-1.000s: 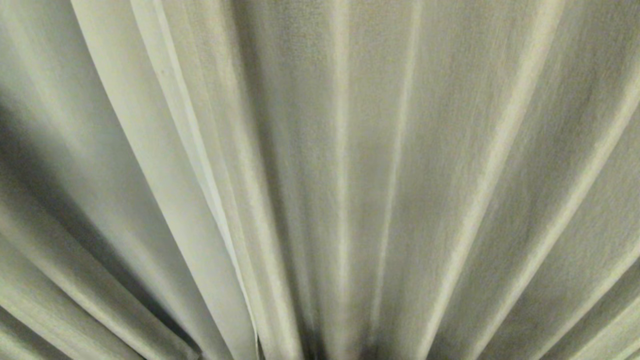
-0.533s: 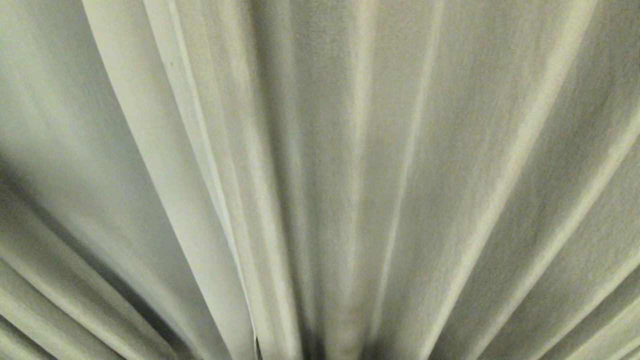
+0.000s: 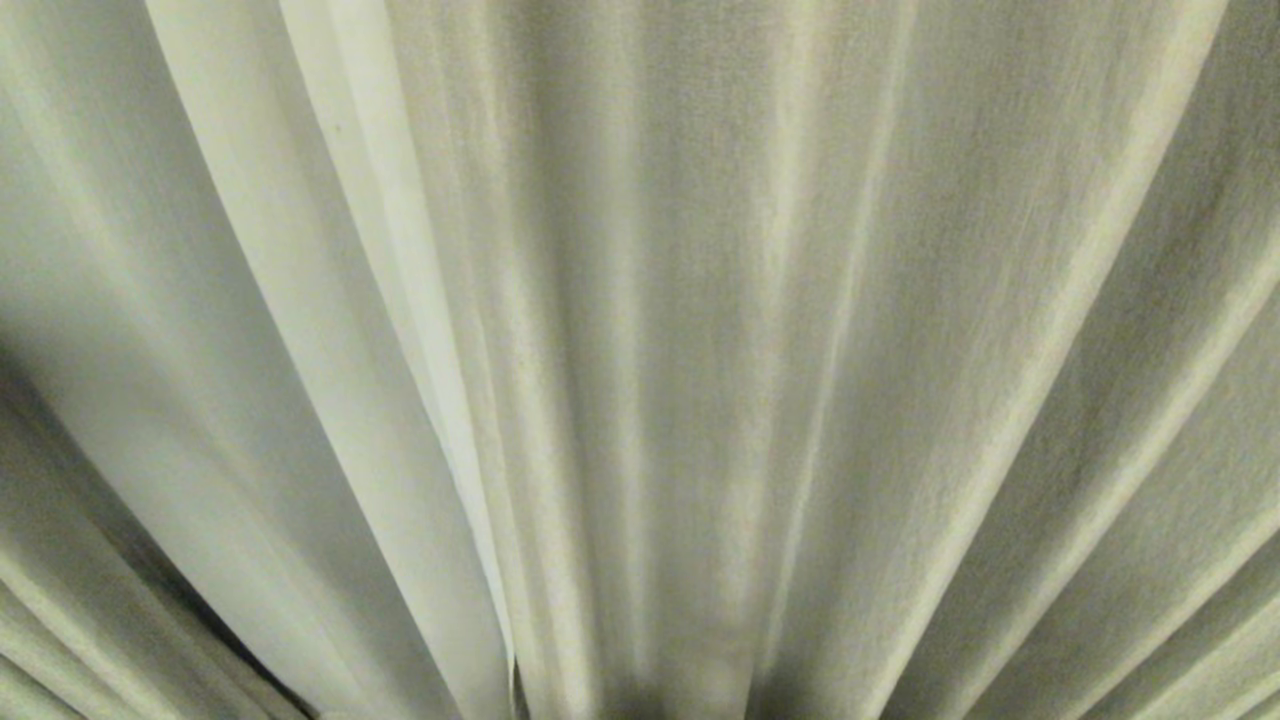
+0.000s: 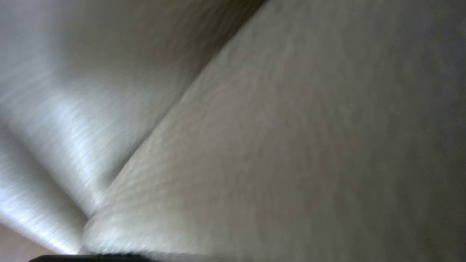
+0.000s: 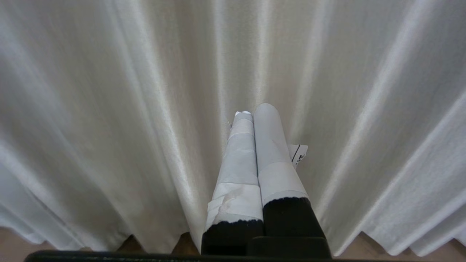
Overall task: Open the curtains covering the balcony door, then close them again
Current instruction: Pull the outer curtains open on both sides
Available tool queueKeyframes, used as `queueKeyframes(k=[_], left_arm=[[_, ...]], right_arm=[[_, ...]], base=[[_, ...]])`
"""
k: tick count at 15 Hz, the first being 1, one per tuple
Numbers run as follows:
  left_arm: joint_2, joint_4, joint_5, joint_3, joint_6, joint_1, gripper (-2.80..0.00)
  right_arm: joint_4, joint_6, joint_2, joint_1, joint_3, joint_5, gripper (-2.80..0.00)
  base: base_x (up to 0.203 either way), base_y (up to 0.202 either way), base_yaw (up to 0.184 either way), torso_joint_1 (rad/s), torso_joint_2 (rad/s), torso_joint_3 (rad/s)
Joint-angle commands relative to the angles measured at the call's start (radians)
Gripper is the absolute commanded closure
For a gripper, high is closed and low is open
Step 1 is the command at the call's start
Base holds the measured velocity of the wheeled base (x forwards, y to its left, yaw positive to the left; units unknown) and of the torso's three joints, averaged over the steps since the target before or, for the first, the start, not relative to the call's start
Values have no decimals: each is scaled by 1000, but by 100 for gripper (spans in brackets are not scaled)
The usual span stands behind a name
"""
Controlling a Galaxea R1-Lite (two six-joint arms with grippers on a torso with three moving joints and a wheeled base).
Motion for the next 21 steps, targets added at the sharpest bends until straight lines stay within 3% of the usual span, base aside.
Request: queueKeyframes(k=[1, 14, 16, 21], left_arm=[[-47, -15, -7, -2, -2, -2, 0], [-403, 5, -15, 109, -1, -48, 0], [-453, 5, -61, 148, -1, -67, 0], [-617, 0, -74, 372, -3, -115, 0]], right_arm=[[1, 0, 0, 1, 0, 0, 0], [1, 0, 0, 1, 0, 0, 0], [1, 0, 0, 1, 0, 0, 0], [1, 0, 0, 1, 0, 0, 0]], base=[[0, 0, 0, 0, 0, 0], [0, 0, 0, 0, 0, 0], [0, 0, 0, 0, 0, 0], [0, 0, 0, 0, 0, 0]])
